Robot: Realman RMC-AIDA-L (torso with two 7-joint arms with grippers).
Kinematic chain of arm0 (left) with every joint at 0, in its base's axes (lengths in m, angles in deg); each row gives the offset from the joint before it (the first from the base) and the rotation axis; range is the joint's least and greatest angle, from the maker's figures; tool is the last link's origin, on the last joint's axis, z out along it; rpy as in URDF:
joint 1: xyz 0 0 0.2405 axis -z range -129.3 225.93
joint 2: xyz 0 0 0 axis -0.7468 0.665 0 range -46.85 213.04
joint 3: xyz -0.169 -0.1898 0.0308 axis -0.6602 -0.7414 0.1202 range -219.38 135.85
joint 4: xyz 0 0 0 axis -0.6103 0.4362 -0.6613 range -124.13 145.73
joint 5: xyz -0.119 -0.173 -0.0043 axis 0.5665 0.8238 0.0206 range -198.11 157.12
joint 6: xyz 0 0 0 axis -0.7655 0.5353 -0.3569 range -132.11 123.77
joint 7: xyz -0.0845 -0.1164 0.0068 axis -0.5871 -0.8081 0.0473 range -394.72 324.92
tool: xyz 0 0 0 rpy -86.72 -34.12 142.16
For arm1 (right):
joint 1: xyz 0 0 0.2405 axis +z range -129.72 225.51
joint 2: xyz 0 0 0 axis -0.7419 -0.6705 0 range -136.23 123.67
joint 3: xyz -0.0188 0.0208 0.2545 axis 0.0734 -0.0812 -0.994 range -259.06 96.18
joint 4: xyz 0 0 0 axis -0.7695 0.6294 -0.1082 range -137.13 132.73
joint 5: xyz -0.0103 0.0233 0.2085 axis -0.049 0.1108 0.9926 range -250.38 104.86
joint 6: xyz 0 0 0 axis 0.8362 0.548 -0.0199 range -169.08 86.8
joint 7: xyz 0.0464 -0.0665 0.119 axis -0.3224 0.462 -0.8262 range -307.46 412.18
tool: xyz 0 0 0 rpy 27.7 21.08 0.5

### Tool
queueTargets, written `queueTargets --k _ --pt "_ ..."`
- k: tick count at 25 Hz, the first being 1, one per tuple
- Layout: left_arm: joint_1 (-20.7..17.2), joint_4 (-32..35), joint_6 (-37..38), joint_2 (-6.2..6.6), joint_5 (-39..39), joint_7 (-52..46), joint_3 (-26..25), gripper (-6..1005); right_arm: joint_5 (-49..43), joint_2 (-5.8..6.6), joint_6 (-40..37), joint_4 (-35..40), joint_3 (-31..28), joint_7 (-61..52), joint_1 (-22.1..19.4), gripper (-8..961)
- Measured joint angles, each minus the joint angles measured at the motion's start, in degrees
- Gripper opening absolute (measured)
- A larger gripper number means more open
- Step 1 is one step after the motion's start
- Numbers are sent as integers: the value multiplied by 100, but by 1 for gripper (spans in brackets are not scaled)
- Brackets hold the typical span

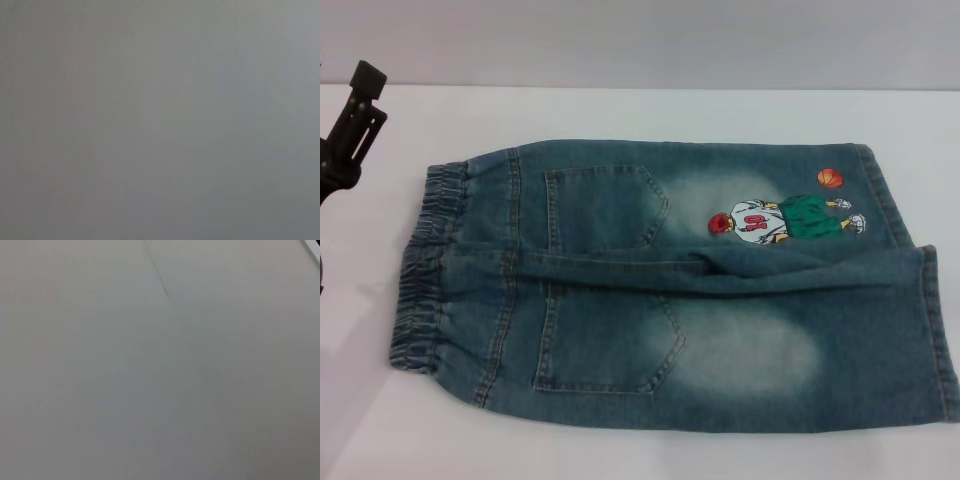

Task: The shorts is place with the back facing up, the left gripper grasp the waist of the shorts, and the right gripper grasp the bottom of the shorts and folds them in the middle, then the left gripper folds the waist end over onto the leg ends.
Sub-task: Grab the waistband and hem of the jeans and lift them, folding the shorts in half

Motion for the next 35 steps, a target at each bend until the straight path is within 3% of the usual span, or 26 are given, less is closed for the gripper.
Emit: queueTargets --k 22,27,35 --pt "0 1 -1 0 0 -41 -1 829 0 0 6 0 -7 0 0 567" --pt "29 19 -93 36 0 -465 61 829 0 0 11 -2 -7 0 -5 567" --pt "113 544 -728 140 -3 -1512 613 829 0 -1 83 -10 -1 0 2 567"
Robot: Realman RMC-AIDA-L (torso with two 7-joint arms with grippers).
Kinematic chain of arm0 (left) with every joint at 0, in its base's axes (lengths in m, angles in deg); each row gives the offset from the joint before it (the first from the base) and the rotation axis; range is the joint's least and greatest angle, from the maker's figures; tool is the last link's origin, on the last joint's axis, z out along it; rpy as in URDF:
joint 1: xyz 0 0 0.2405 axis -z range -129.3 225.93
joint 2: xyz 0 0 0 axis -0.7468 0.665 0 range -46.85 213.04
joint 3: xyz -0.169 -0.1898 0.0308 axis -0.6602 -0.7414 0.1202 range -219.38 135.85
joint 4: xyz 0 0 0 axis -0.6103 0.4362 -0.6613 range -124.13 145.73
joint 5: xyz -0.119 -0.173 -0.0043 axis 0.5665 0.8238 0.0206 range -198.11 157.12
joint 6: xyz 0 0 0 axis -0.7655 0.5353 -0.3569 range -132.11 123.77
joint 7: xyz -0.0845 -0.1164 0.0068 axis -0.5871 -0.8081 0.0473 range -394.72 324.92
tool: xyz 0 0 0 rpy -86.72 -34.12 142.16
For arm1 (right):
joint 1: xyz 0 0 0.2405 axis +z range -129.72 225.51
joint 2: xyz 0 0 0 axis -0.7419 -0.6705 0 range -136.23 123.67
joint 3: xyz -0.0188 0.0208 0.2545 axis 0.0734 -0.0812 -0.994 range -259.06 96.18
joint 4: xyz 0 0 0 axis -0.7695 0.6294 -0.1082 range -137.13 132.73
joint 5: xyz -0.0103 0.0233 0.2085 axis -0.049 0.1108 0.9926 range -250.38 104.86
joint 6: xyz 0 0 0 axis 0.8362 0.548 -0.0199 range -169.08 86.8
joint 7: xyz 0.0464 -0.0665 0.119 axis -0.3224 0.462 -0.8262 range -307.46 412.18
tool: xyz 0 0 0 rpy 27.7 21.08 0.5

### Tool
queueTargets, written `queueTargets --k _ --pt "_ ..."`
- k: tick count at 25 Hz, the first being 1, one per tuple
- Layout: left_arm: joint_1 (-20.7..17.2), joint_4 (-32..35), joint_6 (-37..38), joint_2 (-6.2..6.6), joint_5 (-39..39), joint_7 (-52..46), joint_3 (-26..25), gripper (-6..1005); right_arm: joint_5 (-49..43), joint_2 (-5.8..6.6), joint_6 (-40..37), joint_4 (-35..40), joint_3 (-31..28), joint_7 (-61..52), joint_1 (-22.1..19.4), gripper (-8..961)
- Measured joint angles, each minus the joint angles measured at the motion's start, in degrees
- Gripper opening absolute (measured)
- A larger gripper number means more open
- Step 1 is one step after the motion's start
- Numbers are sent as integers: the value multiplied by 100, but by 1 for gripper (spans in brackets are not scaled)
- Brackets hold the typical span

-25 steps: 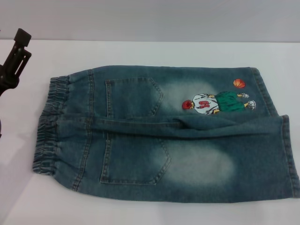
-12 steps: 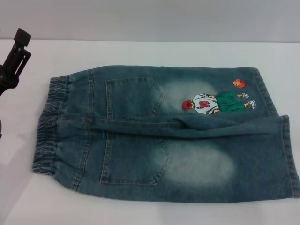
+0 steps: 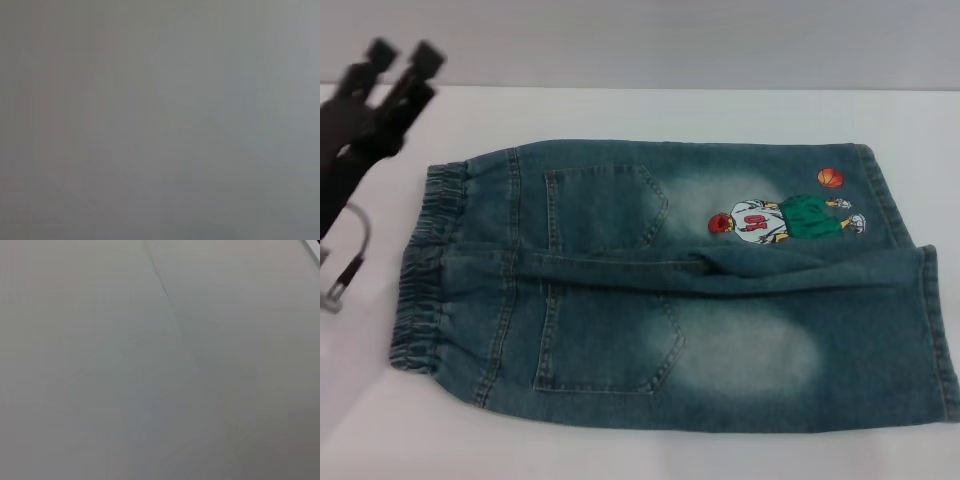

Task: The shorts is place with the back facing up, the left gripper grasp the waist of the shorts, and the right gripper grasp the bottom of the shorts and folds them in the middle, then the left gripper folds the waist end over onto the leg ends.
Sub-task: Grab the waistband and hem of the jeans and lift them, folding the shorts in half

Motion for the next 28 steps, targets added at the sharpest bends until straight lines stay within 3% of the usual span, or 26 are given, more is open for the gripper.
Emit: queueTargets --k 1,3,4,8,12,14,20,25,28 --pt "10 433 -486 107 -2 -572 425 829 0 -2 18 0 4 0 1 567" --pt "21 685 -741 181 3 -831 664 829 0 -6 69 0 26 -3 6 568" --pt "113 1269 -1356 412 -159 -1635 1158 829 0 -8 97 -2 37 -17 8 568" --pt "530 1671 -1739 832 -1041 -2932 1277 830 0 -8 189 -12 53 -121 -12 568" --pt "920 2025 -1738 1267 -2295 -4283 1066 830 -3 -7 207 -92 56 -146 -34 568" --pt "949 2188 -1710 1336 -2756 -4676 831 829 -6 -3 212 -144 56 -147 -37 568" --pt "949 3316 -828 1500 -5739 -6767 -920 829 -11 7 333 -174 56 -149 -52 568" --pt "952 3725 -2 1534 -7138 -7581 -1821 830 -15 6 366 -157 56 -150 -55 568" --pt "913 3836 197 1534 -7601 -7749 -2009 830 -17 5 364 -147 56 -150 -49 568"
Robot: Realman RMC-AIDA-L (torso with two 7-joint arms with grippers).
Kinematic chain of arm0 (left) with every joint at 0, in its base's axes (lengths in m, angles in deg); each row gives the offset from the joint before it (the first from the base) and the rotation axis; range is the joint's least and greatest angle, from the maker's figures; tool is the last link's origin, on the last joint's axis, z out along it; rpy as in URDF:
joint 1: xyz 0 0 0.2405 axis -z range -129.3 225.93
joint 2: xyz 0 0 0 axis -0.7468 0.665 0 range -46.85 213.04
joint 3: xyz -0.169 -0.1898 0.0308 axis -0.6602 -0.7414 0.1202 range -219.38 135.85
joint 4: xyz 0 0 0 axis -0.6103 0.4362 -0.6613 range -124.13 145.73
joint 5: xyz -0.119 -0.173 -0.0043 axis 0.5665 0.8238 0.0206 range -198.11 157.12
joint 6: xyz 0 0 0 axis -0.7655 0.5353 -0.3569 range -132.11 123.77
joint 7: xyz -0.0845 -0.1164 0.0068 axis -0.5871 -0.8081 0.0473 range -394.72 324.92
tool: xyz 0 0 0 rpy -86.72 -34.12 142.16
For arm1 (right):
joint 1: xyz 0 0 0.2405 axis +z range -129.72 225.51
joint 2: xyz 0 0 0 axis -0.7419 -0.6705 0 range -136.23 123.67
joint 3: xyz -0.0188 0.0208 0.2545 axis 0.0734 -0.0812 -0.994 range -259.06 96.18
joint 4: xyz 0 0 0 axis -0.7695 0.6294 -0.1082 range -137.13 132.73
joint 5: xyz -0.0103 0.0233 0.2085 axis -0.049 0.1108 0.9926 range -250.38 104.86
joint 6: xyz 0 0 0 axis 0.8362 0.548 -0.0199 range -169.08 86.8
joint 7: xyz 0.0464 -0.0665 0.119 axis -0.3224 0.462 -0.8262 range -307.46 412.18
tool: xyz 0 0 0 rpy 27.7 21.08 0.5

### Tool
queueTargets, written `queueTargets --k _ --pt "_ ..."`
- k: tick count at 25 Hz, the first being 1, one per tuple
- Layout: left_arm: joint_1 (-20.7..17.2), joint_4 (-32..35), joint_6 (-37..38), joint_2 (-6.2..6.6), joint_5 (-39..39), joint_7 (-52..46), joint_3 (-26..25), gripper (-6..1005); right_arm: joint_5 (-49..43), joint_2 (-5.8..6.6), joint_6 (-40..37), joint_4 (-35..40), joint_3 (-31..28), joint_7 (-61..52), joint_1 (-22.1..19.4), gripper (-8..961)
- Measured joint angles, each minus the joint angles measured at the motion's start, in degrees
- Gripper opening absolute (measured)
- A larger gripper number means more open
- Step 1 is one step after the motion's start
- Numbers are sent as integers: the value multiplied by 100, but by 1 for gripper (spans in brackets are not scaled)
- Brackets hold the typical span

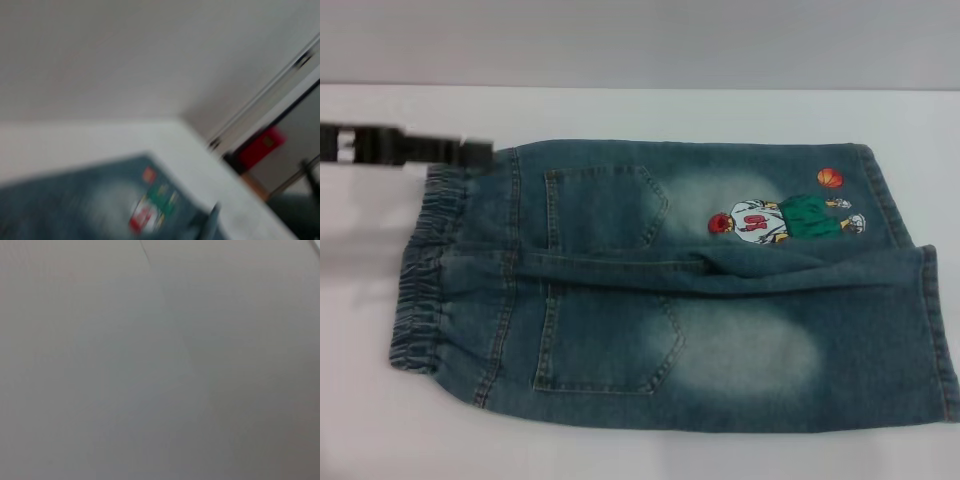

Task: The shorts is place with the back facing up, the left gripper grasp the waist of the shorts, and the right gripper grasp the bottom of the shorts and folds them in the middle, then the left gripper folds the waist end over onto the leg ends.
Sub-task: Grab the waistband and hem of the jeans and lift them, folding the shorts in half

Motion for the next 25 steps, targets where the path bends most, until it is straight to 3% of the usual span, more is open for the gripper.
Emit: queueTargets --k 2,4,7,9,25 --pt "0 0 0 0 0 0 0 830 -1 -1 0 4 0 0 17 568" --pt "-99 62 70 -7 -1081 -323 -176 829 -1 -2 4 7 0 0 26 568" --pt "-115 52 68 -22 -1428 -388 -232 829 -1 -3 6 12 0 0 27 568" --pt "-140 73 86 -51 -2061 -479 -336 830 -1 -4 5 14 0 0 28 568" --pt "-182 87 107 -4 -3035 -1040 -480 829 -1 5 8 57 0 0 98 567"
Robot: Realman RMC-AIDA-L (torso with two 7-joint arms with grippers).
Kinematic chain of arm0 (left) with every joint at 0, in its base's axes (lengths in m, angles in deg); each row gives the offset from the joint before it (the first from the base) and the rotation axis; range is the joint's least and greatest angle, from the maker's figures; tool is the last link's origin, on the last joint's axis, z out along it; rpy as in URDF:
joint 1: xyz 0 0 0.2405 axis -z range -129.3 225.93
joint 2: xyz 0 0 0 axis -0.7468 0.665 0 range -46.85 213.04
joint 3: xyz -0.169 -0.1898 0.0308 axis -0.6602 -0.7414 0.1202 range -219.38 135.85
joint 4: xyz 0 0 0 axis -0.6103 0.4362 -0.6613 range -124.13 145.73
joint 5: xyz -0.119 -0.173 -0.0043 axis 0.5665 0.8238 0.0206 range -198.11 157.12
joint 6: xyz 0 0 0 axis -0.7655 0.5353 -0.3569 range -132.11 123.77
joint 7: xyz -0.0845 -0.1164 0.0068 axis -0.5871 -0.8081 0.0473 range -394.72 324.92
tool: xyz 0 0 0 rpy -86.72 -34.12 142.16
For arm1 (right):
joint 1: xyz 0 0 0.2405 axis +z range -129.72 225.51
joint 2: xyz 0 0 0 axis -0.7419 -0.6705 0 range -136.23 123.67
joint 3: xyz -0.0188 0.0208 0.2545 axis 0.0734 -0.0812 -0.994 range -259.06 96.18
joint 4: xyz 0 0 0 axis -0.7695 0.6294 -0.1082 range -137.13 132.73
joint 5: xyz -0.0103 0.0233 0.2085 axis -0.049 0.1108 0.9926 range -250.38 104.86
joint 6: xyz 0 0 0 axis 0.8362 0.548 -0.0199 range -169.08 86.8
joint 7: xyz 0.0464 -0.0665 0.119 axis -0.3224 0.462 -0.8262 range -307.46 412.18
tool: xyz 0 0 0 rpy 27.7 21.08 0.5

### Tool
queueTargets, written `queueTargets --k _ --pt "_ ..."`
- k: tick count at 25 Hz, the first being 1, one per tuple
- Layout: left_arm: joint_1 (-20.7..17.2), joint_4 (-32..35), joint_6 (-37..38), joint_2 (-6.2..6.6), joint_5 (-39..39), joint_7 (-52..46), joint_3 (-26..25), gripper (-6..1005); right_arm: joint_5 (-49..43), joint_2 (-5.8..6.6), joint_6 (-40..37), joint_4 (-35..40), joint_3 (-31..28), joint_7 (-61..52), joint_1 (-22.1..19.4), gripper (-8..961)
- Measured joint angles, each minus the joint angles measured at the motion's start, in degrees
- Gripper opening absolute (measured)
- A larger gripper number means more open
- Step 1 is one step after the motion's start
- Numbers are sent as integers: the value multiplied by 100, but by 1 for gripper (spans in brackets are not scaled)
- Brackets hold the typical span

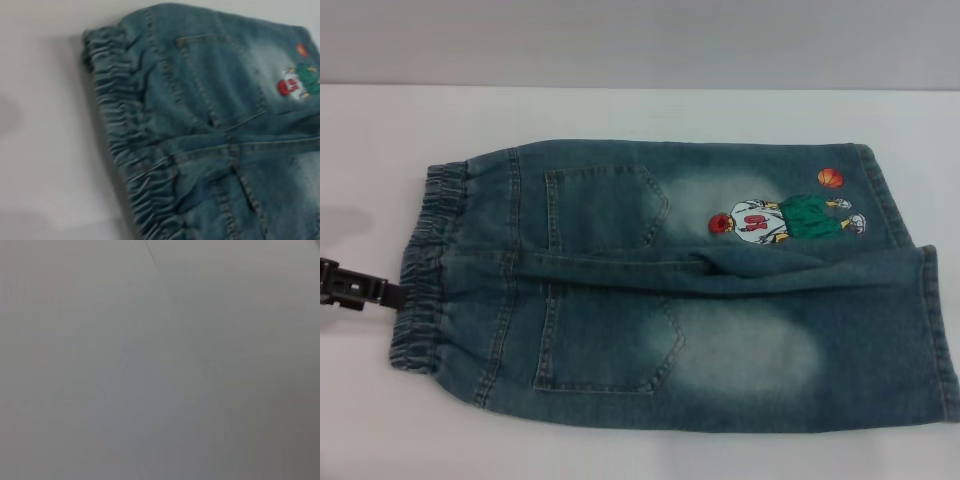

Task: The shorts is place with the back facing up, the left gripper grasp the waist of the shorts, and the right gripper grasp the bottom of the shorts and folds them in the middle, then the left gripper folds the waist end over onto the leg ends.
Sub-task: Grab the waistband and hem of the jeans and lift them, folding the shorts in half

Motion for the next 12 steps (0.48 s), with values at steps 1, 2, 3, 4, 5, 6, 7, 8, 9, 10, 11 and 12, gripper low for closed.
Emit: queueTargets --k 1,2,3,4,5,6,7,8,9,10,11,12 --pt "12 0 5 9 -82 -67 0 829 0 0 0 14 0 0 3 567" --pt "24 -1 13 16 -152 -119 0 829 0 -2 0 23 0 0 5 567" --pt "42 -8 28 20 -250 -174 -1 829 0 -4 0 28 0 0 7 567" --pt "49 -14 39 20 -295 -193 -1 829 0 -5 0 30 -1 0 10 567" --pt "61 -23 50 15 -360 -225 -2 829 0 -5 0 30 -3 0 12 567" --pt "68 -32 56 7 -405 -246 -3 829 0 -3 -1 30 -9 0 13 567" --pt "74 -39 56 -8 -435 -263 -3 829 0 0 -1 30 -17 0 13 567" --pt "78 -46 48 -27 -467 -279 -4 829 0 2 -1 30 -25 0 12 567" --pt "81 -55 36 -46 -490 -284 -5 829 0 3 0 30 -33 0 10 567" --pt "83 -63 10 -68 -504 -285 -5 829 0 3 5 28 -40 1 7 567" --pt "85 -70 -11 -87 -511 -289 -7 829 2 2 16 29 -43 3 3 567" --pt "86 -77 -37 -111 -522 -305 -9 829 7 3 31 30 -44 4 0 567"
